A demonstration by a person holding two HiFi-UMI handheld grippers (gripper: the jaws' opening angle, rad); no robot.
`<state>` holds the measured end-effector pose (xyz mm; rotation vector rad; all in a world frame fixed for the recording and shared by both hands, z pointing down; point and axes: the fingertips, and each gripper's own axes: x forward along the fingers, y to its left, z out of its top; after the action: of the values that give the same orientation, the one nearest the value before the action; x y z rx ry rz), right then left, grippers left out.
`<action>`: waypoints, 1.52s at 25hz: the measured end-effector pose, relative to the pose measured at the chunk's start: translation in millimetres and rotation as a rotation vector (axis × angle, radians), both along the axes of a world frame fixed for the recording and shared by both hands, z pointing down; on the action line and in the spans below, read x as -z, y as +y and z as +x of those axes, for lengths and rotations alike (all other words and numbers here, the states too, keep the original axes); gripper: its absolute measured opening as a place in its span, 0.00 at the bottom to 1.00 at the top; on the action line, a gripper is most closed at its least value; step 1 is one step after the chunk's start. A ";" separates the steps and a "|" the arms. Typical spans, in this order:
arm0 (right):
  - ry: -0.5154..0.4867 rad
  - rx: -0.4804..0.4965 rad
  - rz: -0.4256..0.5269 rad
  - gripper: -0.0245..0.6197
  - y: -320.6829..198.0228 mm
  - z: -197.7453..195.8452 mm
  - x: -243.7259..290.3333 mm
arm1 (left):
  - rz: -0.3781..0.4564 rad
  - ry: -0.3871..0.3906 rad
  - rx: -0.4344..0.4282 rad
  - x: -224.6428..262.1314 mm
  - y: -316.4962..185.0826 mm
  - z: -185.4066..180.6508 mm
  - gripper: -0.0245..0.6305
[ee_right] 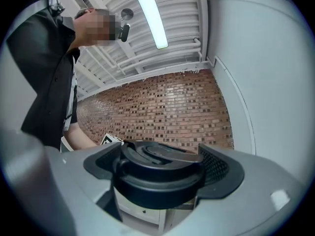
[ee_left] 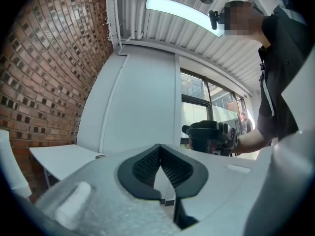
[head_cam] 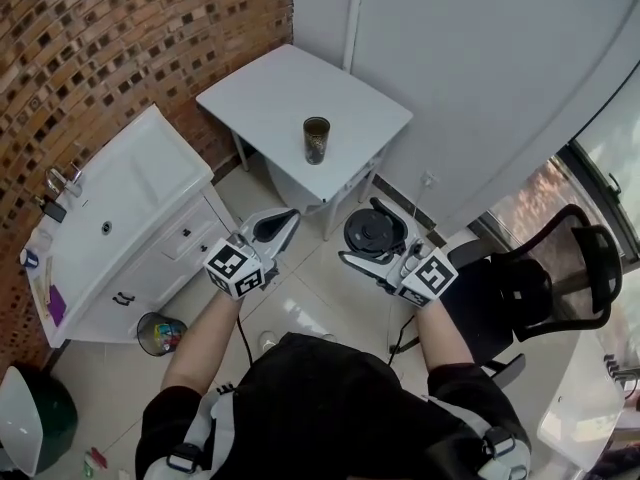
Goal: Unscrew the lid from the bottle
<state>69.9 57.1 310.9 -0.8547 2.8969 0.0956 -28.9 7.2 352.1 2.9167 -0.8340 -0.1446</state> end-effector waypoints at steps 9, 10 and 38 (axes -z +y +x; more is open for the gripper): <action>0.003 -0.038 -0.003 0.79 2.2 -26.2 -2.1 | 0.008 -0.002 -0.002 1.0 9.7 -50.5 0.04; 0.001 -0.043 -0.009 0.79 3.0 -27.0 -4.1 | 0.004 0.000 0.001 -0.6 10.5 -54.9 0.04; 0.022 -0.069 -0.011 0.79 -4.9 -32.6 -13.7 | 0.008 -0.009 -0.034 -6.3 2.2 -57.8 0.04</action>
<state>37.2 52.2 324.6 -0.9610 2.8912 0.0954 -86.7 9.4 358.4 2.9387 -0.7866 -0.1329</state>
